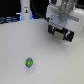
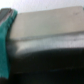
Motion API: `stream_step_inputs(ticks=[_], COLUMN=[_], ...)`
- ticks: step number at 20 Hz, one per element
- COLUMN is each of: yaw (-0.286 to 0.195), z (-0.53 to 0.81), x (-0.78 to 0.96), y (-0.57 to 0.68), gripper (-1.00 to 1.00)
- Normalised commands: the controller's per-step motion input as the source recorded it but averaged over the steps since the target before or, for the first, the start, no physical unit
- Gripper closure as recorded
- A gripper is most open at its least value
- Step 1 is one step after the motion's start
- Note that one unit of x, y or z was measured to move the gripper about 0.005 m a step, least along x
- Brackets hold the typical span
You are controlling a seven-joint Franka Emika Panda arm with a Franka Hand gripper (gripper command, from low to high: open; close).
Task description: Open the kcup holder, insert the kcup into the holder, and close the kcup holder
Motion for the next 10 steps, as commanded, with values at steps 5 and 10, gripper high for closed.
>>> stream_step_inputs(ticks=[5,10], yaw=[-0.052,-0.031], z=[0.13,0.05], x=[0.78,0.7], y=[-0.53,-0.49], gripper=[1.0,1.0])
